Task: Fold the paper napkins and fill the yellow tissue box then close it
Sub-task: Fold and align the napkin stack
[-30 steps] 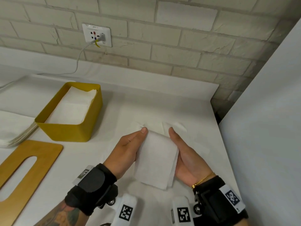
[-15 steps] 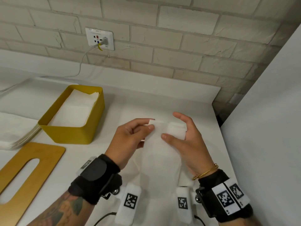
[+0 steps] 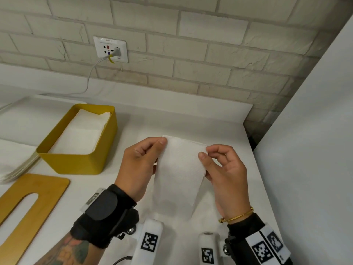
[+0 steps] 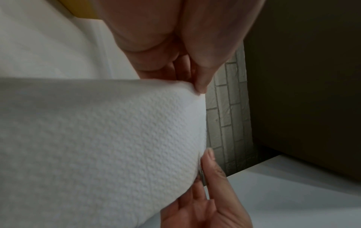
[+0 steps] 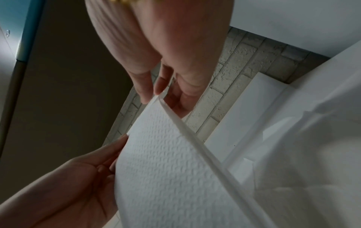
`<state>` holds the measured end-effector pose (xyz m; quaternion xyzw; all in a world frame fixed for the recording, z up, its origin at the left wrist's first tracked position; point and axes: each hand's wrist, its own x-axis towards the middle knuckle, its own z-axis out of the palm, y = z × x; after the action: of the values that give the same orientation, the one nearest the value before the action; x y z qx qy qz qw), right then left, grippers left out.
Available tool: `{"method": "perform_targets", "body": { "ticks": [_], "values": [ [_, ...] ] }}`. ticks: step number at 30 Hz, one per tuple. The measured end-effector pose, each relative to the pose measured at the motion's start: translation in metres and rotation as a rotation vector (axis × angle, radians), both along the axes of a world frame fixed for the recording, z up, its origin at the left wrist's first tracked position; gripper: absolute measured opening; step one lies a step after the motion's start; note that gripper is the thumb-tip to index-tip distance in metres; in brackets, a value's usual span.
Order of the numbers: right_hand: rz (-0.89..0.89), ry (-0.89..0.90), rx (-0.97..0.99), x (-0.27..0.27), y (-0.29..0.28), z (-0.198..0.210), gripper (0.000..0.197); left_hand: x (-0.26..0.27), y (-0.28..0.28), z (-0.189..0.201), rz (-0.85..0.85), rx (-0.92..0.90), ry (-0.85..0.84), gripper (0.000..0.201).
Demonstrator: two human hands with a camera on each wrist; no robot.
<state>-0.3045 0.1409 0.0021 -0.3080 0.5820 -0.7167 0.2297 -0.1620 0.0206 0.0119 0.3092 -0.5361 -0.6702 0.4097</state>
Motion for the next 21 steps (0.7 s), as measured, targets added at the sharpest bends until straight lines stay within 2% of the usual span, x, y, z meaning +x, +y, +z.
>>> {"method": "perform_targets", "body": {
  "ticks": [2,5,7,9,11,12,15,18,21],
  "values": [
    [-0.002,-0.029,-0.029,-0.001,-0.002,0.004,0.020,0.000,0.000,0.000,-0.020,0.004,0.003,0.019],
    [-0.047,-0.041,-0.036,-0.001,-0.007,0.008,0.023,0.002,0.002,-0.001,-0.136,0.011,-0.019,0.026],
    [-0.040,-0.078,-0.033,0.002,-0.011,0.008,0.036,0.003,0.004,-0.005,-0.168,-0.025,-0.056,0.035],
    [0.053,-0.184,-0.009,0.007,-0.013,0.008,0.058,0.004,0.003,-0.008,-0.150,-0.049,-0.074,0.040],
    [0.141,-0.263,0.043,0.011,-0.012,0.008,0.066,0.008,0.003,-0.009,-0.139,-0.036,-0.072,0.040],
    [0.164,-0.274,0.065,0.011,-0.012,0.008,0.062,0.009,0.002,-0.009,-0.153,-0.032,-0.078,0.041],
    [0.193,-0.261,0.122,0.007,-0.013,0.008,0.034,0.013,0.002,-0.013,-0.231,-0.047,-0.111,0.044],
    [0.162,-0.206,0.167,0.002,-0.018,0.009,0.008,0.015,0.004,-0.016,-0.299,-0.057,-0.155,0.043],
    [0.082,-0.169,0.124,-0.006,-0.023,0.017,0.003,0.017,0.008,-0.019,-0.371,0.001,-0.191,0.017]
  ]
}}
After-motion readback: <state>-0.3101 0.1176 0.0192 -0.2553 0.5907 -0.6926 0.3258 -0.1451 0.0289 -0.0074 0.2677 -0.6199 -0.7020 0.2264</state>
